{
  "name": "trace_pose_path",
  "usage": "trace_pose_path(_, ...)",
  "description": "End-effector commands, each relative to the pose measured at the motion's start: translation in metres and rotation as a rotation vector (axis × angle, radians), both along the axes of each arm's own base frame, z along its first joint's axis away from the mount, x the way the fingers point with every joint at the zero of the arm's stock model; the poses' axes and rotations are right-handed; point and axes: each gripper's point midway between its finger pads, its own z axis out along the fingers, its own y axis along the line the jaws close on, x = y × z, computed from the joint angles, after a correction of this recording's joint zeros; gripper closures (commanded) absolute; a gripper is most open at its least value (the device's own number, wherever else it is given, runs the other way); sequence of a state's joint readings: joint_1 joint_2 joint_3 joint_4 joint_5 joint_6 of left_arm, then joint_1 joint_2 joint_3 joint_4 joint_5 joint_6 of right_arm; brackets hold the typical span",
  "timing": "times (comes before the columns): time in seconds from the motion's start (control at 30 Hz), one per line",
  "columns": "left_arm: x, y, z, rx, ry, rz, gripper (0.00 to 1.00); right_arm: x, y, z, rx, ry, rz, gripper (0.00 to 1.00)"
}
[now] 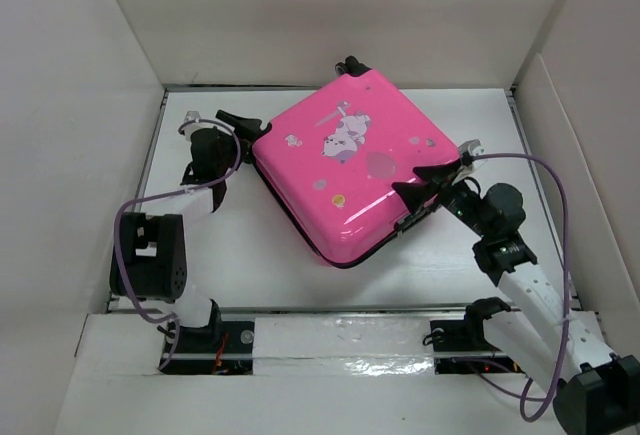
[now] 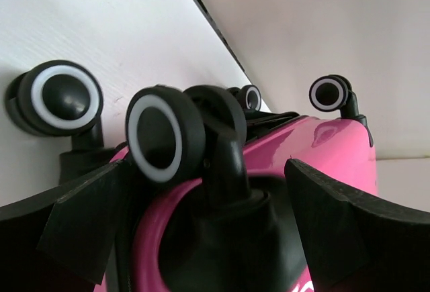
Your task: Pack the luggage
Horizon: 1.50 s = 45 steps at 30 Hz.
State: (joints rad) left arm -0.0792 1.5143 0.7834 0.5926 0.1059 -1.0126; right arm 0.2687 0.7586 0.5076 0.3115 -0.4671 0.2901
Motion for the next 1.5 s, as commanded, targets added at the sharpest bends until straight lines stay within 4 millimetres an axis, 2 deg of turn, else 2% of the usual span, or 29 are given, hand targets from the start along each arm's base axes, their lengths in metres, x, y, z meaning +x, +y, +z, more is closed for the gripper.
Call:
trace_pose_path(0.0, 0.022, -0.012, 0.04, -0.042, -0.135, -0.05, 0.01, -0.002, 0.014, -0.022, -0.039, 0.039, 0.046, 0.17)
trace_pose_path(0.13, 0.035, -0.014, 0.034, -0.054, -0.133, -0.051, 0.01, -0.011, 0.034, -0.026, -0.06, 0.02, 0.098, 0.17)
trace_pose_path(0.2, 0.039, -0.014, 0.038, -0.069, -0.15, -0.044, 0.01, -0.012, 0.037, -0.026, -0.066, 0.014, 0.103, 0.16)
trace_pose_path(0.23, 0.041, -0.014, 0.032, -0.073, -0.141, -0.042, 0.01, -0.013, 0.039, -0.027, -0.07, 0.01, 0.109, 0.16)
trace_pose_path(0.3, 0.047, -0.015, 0.036, -0.089, -0.156, -0.04, 0.02, -0.014, 0.042, -0.029, -0.072, 0.007, 0.114, 0.16)
trace_pose_path(0.4, 0.056, -0.016, 0.03, -0.102, -0.165, -0.034, 0.05, -0.018, 0.048, -0.033, -0.081, 0.012, 0.135, 0.16)
trace_pose_path(0.57, 0.064, -0.011, 0.042, -0.111, -0.246, -0.008, 0.11, -0.022, 0.053, -0.038, -0.092, 0.009, 0.158, 0.16)
trace_pose_path(0.77, 0.064, -0.005, 0.065, -0.076, -0.32, 0.018, 0.28, -0.022, 0.055, -0.042, -0.096, 0.006, 0.164, 0.15)
trace_pose_path(0.8, 0.063, -0.004, 0.071, -0.075, -0.331, 0.019, 0.34, -0.022, 0.056, -0.042, -0.095, 0.008, 0.164, 0.15)
trace_pose_path(0.93, 0.057, -0.006, 0.091, -0.073, -0.378, 0.005, 0.47, -0.02, 0.056, -0.047, -0.099, 0.017, 0.162, 0.15)
trace_pose_path(1.0, 0.055, -0.008, 0.093, -0.085, -0.379, -0.008, 0.58, -0.02, 0.056, -0.048, -0.1, 0.018, 0.16, 0.15)
trace_pose_path(1.07, 0.052, -0.011, 0.1, -0.092, -0.394, -0.025, 0.62, -0.019, 0.055, -0.048, -0.1, 0.018, 0.156, 0.15)
trace_pose_path(1.1, 0.051, -0.013, 0.1, -0.098, -0.39, -0.037, 0.68, -0.019, 0.055, -0.048, -0.1, 0.018, 0.156, 0.15)
trace_pose_path(1.17, 0.05, -0.016, 0.096, -0.116, -0.37, -0.047, 0.65, -0.019, 0.055, -0.049, -0.101, 0.021, 0.154, 0.15)
trace_pose_path(1.2, 0.052, -0.017, 0.086, -0.112, -0.318, -0.052, 0.49, -0.019, 0.055, -0.049, -0.101, 0.02, 0.154, 0.15)
trace_pose_path(1.23, 0.054, -0.017, 0.089, -0.107, -0.328, -0.053, 0.41, -0.019, 0.056, -0.05, -0.102, 0.024, 0.156, 0.15)
trace_pose_path(1.27, 0.055, -0.017, 0.078, -0.094, -0.276, -0.051, 0.28, -0.018, 0.056, -0.051, -0.103, 0.025, 0.154, 0.15)
trace_pose_path(1.33, 0.053, -0.015, 0.067, -0.085, -0.241, -0.043, 0.21, -0.018, 0.056, -0.052, -0.104, 0.028, 0.155, 0.15)
trace_pose_path(1.47, 0.048, -0.011, 0.041, -0.082, -0.14, -0.018, 0.15, -0.017, 0.057, -0.052, -0.104, 0.028, 0.156, 0.15)
